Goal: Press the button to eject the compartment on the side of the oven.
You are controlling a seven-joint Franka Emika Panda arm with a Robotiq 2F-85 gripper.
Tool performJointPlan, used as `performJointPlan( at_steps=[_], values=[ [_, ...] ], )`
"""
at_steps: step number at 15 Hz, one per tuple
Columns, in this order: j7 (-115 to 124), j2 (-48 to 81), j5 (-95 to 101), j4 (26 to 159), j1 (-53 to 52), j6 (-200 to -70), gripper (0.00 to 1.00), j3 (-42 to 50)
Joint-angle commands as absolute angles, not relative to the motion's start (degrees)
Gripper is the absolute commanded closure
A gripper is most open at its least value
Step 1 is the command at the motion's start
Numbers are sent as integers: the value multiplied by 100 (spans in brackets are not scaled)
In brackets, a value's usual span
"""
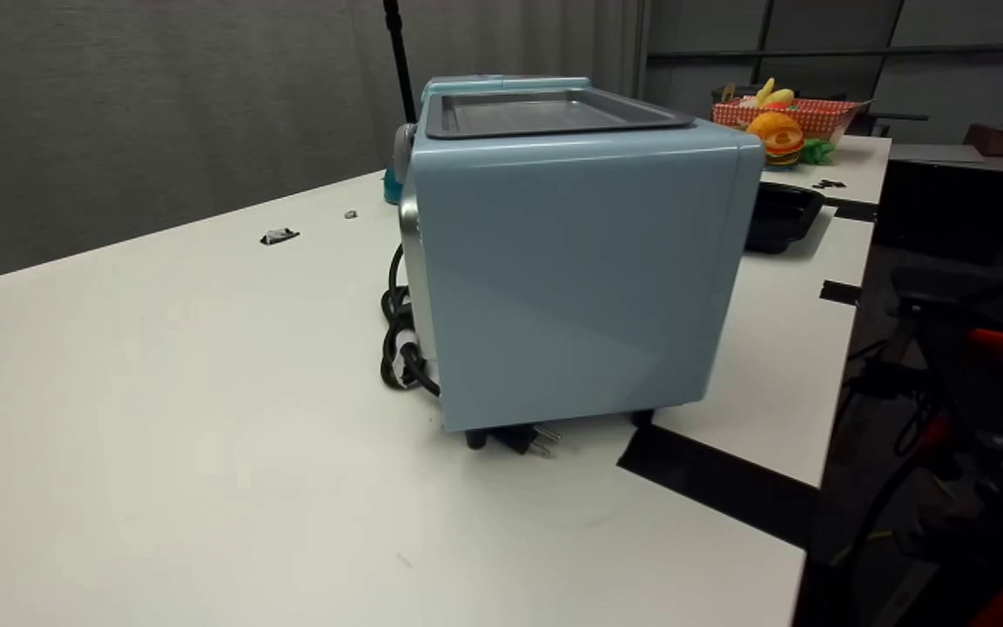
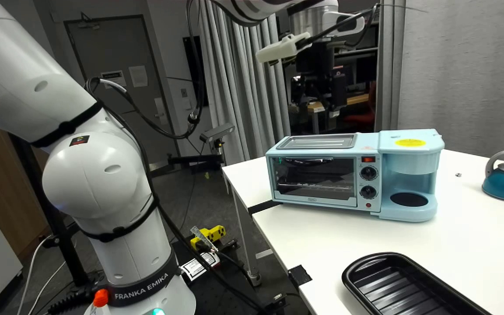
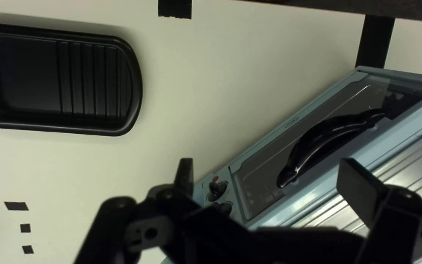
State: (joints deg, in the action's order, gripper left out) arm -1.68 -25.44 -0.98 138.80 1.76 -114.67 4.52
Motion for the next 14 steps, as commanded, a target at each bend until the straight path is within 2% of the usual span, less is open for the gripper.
performJointPlan(
  at_steps=[1, 14],
  values=[
    [-56, -1997, -68, 13175, 226, -11163, 0, 371],
    [301, -63, 18, 11340, 175, -11153, 0, 206]
  ],
)
